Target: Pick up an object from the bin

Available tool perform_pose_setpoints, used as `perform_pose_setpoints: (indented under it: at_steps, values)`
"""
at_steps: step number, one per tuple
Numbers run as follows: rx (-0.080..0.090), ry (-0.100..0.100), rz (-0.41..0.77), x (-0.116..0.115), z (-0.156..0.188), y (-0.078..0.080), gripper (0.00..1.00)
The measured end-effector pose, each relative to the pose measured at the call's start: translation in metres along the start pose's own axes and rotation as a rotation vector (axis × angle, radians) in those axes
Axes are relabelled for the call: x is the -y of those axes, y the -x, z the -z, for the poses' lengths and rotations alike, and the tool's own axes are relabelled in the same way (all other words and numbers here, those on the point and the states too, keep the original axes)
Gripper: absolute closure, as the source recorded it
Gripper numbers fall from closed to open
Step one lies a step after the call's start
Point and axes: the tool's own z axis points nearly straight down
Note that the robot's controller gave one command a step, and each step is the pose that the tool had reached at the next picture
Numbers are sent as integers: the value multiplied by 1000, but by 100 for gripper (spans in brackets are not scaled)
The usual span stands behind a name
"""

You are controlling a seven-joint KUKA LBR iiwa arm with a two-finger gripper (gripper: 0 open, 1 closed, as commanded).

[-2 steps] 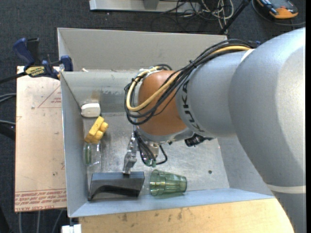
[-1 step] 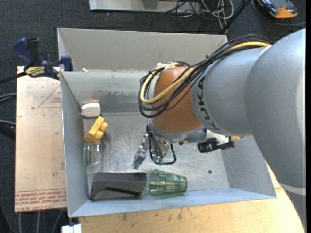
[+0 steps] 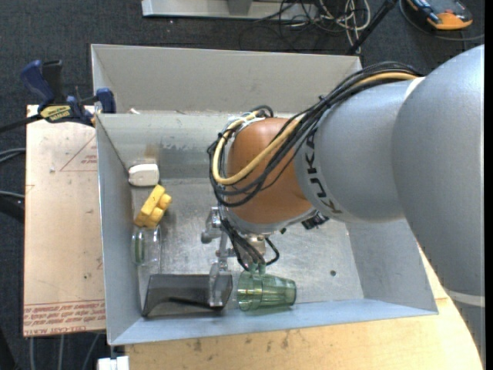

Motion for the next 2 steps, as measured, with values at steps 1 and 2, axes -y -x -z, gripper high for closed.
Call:
perform_pose_setpoints:
  at_steps: [1,2]
  values:
    - [0,0,73,-3,-1,-1,0]
    - [-1,1,189,26,14,-9,0]
